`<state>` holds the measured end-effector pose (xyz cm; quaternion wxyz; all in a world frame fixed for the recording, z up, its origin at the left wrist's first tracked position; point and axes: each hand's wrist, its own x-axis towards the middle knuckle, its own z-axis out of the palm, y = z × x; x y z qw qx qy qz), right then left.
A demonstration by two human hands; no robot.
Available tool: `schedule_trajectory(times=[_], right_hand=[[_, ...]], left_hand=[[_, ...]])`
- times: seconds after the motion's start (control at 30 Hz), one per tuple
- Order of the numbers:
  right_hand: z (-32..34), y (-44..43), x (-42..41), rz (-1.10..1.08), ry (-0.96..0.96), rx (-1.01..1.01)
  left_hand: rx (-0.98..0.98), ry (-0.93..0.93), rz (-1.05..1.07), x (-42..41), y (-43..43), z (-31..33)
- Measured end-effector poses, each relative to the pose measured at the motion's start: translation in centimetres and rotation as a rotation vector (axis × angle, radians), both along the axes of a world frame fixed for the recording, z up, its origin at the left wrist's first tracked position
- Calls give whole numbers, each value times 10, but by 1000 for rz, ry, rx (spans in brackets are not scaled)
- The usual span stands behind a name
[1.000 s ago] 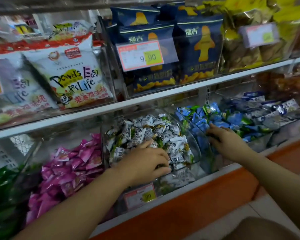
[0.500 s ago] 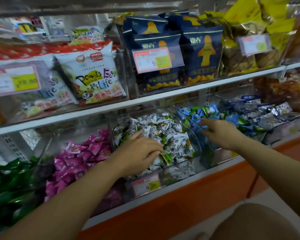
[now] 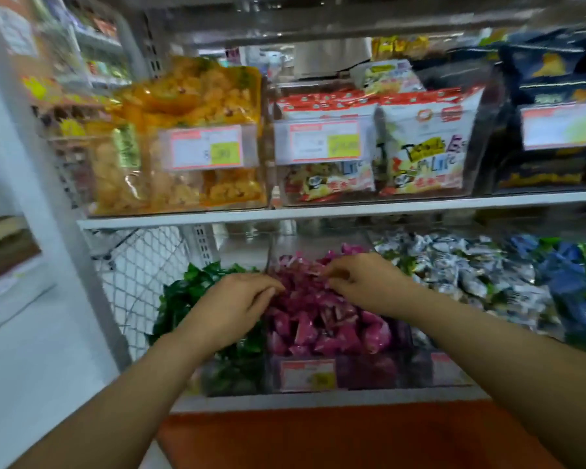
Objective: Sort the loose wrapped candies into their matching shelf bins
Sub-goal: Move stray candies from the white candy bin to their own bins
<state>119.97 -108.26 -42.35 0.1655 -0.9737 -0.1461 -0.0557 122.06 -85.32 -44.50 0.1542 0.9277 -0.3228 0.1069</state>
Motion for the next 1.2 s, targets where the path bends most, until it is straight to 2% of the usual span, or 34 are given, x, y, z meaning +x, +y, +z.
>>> schedule_trajectory(times=[0.2,0.43,0.6,0.83,0.97,1.2], right_hand=[[-14,64,55,157,22,57],[-26,72,107,174,121,112],[-35,69,134,180,117,230],[-50,62,148,257,74,315],[-57,61,149,257,59,409],[-60,60,148,272,46,416]], left_hand=[[-94,71,146,31,67,-12],[-253,193,224,99,74,-15],[-212,252,230,154,59,-16],[-45,367,213,201,43,-36],[-9,334,247,211,46,-50],[42,299,282,220,45,-58]])
